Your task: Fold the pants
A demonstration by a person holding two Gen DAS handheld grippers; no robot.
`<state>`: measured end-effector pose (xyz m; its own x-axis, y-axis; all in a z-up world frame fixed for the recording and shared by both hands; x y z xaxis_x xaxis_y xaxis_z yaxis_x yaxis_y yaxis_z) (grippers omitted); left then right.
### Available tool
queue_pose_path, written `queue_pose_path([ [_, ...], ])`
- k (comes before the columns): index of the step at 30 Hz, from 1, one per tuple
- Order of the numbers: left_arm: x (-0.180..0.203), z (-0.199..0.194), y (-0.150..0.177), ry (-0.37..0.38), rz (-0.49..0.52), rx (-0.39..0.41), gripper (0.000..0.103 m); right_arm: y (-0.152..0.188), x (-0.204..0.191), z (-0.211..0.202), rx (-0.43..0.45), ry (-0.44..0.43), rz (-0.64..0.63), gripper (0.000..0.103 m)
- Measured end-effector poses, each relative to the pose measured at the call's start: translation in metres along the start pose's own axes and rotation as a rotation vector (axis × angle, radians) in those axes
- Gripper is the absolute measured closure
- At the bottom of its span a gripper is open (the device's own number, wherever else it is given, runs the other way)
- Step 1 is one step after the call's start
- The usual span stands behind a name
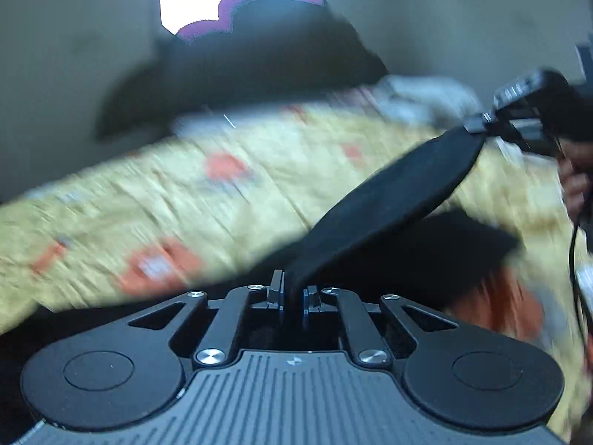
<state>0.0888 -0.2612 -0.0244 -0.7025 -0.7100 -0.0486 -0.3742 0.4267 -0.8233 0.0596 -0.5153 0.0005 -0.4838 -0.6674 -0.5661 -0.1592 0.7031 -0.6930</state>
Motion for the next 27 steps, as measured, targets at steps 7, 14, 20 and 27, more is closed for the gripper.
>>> queue_pose_path([
  [7,0.012,-0.002,0.008,0.06,0.043,-0.039,0.094,0.028,0.037,-0.01,-0.052,0.094,0.03,0.098],
  [14,0.015,-0.003,0.024,0.098,0.072,-0.088,0.094,0.038,0.044,-0.019,-0.082,0.194,-0.078,0.098],
  [20,0.013,0.003,0.03,0.089,0.088,-0.12,0.076,0.054,0.053,0.0,-0.165,0.301,-0.124,0.092],
  [27,0.007,-0.024,0.011,0.176,0.033,-0.088,0.056,0.051,0.017,-0.033,0.015,0.202,-0.202,0.08],
])
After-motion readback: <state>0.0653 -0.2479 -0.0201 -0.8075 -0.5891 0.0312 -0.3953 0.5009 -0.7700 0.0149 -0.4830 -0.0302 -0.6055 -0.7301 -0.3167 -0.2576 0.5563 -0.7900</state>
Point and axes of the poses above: each gripper's, at about its wrist camera, not at the fingertips, and z roughly the way its jaws point, x to its right, y to its underside, the point moved 3 cm from there along z, roughly the way its jaws point, and after that the axes turned 4 degrees about y, right-handed, at the moved point
